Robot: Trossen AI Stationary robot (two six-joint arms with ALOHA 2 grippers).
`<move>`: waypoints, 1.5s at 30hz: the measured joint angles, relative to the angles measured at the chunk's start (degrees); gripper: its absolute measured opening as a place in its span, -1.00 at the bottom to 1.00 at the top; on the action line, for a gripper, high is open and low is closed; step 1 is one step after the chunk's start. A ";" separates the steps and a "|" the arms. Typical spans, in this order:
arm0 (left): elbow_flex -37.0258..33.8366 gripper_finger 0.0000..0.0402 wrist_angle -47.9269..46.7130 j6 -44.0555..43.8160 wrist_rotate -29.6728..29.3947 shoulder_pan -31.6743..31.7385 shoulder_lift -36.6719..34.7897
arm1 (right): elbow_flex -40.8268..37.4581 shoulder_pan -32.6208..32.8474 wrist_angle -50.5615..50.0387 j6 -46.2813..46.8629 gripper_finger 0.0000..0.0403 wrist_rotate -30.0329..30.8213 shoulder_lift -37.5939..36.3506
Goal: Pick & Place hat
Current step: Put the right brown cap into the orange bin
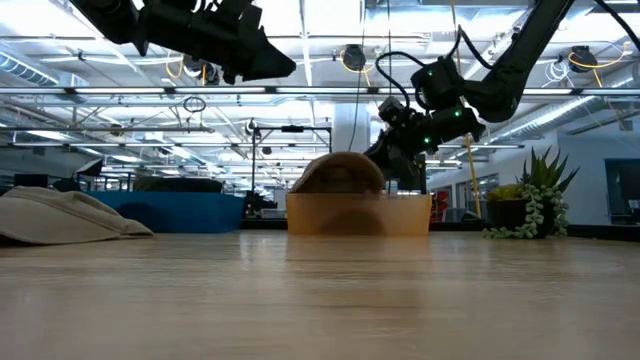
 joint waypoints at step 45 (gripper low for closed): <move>-0.04 -0.38 -2.21 -2.30 4.72 5.60 0.04 | -3.08 -1.95 16.95 0.71 -1.00 4.57 4.80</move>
